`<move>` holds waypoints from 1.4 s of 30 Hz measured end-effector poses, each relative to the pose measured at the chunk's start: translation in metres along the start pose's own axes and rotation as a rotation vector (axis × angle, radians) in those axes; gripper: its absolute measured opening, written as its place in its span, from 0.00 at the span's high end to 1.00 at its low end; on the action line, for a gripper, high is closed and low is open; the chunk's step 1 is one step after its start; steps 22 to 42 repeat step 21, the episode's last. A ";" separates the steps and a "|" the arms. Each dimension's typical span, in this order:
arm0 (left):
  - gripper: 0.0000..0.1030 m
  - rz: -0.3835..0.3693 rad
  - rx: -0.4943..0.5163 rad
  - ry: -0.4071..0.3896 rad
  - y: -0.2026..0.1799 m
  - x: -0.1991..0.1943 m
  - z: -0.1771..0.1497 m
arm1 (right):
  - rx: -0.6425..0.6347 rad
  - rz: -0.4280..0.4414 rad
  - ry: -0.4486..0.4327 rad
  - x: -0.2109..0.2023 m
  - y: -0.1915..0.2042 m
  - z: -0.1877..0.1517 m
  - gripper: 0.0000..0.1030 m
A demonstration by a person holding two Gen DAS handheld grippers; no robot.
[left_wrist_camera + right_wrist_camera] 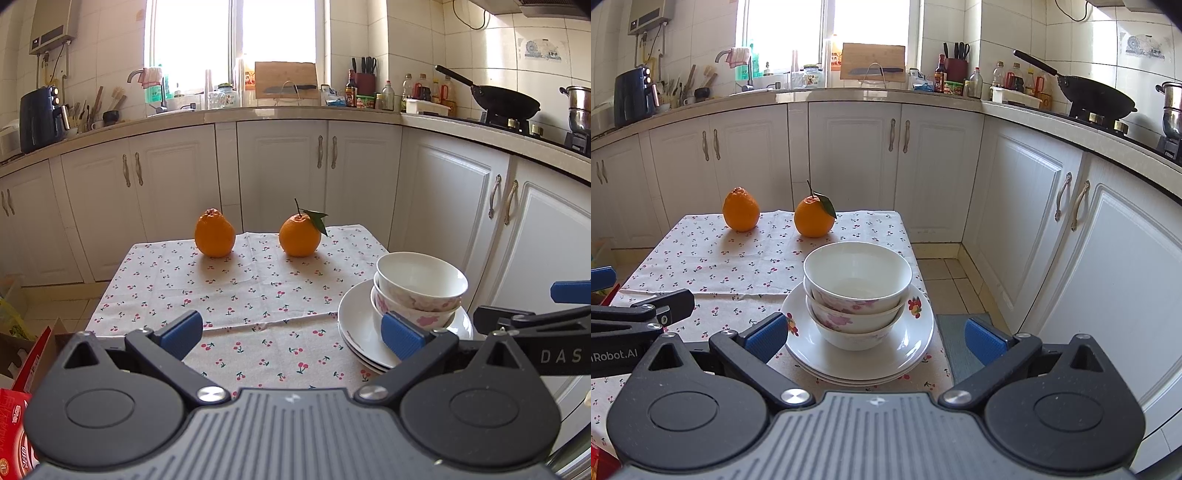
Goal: Organize plates and bowls
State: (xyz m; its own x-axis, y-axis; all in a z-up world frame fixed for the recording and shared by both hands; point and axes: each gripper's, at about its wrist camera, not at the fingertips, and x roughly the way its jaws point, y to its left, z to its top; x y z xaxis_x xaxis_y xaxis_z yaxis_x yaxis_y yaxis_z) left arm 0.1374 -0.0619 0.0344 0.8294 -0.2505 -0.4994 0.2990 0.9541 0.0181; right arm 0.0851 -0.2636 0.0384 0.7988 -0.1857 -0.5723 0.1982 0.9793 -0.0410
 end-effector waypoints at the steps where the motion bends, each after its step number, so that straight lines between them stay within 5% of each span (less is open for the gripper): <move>1: 0.01 0.000 0.000 0.000 0.000 0.000 0.000 | 0.000 0.000 0.001 0.000 0.000 0.000 0.00; 42: 0.01 0.000 -0.003 0.005 0.000 0.001 -0.001 | -0.007 -0.014 -0.003 0.000 0.000 0.000 0.00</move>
